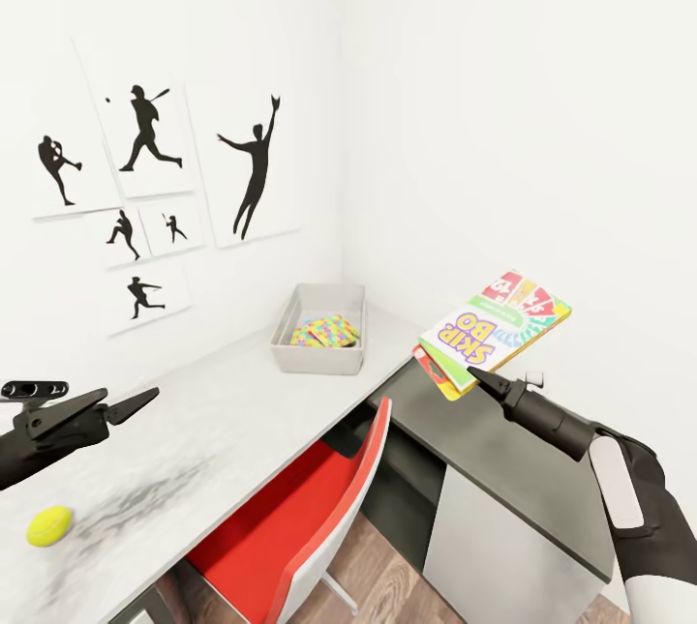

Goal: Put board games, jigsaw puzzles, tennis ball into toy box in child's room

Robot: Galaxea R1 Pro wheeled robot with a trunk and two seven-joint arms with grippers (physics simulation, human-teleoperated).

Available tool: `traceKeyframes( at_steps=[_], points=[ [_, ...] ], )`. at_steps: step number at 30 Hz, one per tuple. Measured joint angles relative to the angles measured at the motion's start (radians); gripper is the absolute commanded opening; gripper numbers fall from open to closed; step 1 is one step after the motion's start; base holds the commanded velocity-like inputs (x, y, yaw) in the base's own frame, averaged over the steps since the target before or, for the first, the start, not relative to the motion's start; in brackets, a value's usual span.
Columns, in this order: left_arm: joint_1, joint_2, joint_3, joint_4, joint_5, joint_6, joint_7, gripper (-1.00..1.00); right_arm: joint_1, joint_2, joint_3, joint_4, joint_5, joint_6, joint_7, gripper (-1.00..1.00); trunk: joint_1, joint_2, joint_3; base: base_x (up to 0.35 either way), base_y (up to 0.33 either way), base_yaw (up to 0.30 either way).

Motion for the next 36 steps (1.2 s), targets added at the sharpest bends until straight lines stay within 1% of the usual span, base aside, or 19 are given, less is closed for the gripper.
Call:
traceKeyframes(
  at_steps=[29,36],
  points=[
    [0.000,0.000,-0.002,0.000,0.000,0.000,0.002,1.00,0.000,0.000,0.000,0.001,0.003,0.000,0.000,-1.00,-0.111,0.204,0.091,0.000,0.000,0.000],
    [0.000,0.000,-0.002,0.000,0.000,0.000,0.002,1.00,0.000,0.000,0.000,0.000,0.004,0.000,0.000,-1.00,-0.112,0.204,0.092,0.000,0.000,0.000]
  ],
)
